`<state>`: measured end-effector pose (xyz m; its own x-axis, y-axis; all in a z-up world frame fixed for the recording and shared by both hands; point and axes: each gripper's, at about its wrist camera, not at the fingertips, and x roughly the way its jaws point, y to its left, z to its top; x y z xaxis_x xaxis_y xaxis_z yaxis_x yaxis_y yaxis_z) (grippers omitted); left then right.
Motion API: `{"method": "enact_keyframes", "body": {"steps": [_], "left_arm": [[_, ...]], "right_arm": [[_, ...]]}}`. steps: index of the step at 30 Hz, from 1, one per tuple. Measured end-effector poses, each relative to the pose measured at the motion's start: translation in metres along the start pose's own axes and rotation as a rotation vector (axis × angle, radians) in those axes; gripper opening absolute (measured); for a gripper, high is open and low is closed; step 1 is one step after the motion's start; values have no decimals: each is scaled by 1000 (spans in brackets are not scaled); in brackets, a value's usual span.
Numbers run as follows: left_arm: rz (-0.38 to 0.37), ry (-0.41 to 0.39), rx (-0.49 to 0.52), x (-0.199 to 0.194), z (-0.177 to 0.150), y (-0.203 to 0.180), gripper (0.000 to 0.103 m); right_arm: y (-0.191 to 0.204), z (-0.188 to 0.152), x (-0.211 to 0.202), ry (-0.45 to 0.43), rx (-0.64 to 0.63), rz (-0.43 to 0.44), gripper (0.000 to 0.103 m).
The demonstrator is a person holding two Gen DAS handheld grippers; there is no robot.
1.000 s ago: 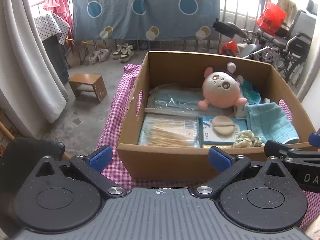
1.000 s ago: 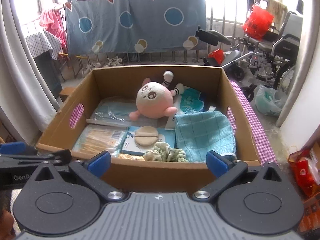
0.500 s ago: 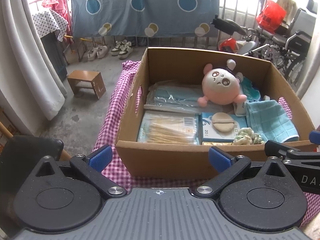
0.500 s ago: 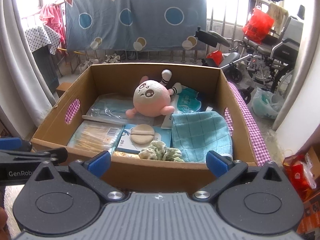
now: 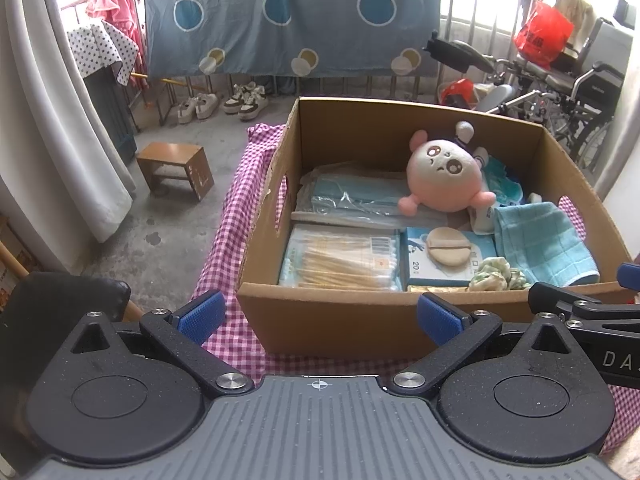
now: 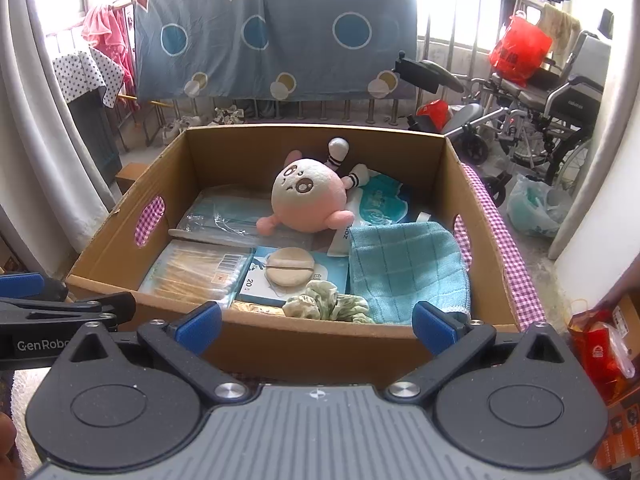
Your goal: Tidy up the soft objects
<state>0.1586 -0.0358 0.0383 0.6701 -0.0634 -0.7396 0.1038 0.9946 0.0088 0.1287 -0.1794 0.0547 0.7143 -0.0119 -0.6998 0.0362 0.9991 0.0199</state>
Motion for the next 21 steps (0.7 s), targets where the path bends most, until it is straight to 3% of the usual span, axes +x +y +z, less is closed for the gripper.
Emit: {"method": "enact_keyframes", "body": {"steps": [21], "left_arm": [[1, -4, 1, -2, 0, 1, 102]], "right_arm": [[0, 0, 0, -1, 0, 1, 103]]}}
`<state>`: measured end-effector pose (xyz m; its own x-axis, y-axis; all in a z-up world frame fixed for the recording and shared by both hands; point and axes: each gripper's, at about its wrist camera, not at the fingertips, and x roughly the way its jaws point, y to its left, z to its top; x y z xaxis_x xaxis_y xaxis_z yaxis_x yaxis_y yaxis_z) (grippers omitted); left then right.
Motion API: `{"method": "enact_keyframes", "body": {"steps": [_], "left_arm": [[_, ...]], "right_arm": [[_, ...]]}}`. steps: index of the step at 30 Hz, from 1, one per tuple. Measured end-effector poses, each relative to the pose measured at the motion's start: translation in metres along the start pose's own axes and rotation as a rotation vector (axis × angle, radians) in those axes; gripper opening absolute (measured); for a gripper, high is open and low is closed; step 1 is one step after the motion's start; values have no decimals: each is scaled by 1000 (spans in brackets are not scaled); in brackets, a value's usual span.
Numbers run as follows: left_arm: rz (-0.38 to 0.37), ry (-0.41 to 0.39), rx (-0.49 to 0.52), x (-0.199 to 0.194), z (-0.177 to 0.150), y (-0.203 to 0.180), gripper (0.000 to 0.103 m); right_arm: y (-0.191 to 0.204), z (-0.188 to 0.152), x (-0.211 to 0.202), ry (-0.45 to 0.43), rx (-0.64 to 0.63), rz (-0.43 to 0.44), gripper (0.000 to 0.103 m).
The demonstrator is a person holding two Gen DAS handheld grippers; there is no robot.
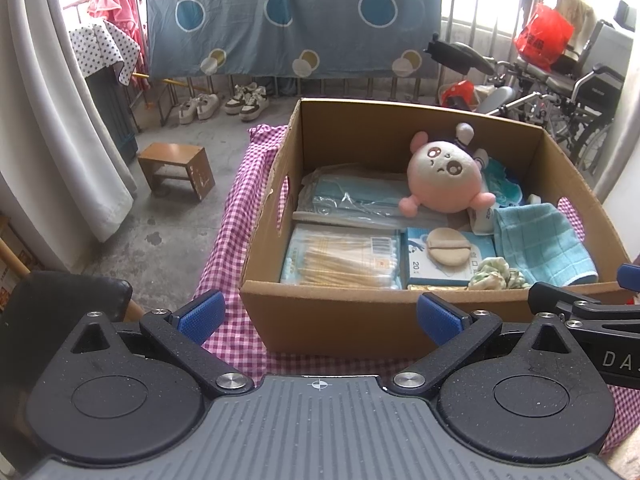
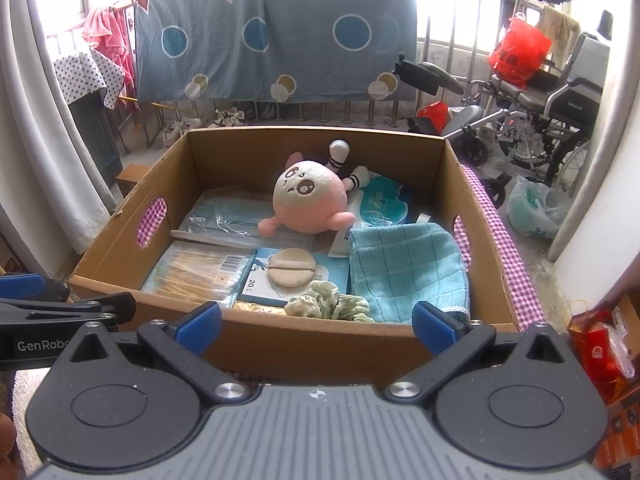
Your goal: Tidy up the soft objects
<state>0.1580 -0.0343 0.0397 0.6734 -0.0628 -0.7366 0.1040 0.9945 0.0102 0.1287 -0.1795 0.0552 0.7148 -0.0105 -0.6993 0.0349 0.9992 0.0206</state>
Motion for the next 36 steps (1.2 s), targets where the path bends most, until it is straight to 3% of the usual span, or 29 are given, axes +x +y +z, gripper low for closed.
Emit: {"method": "enact_keyframes", "body": {"steps": [36], "left_arm": [[5, 10, -9, -1, -2, 0, 102]], "right_arm": [[2, -4, -1, 11, 10, 4, 103]]}}
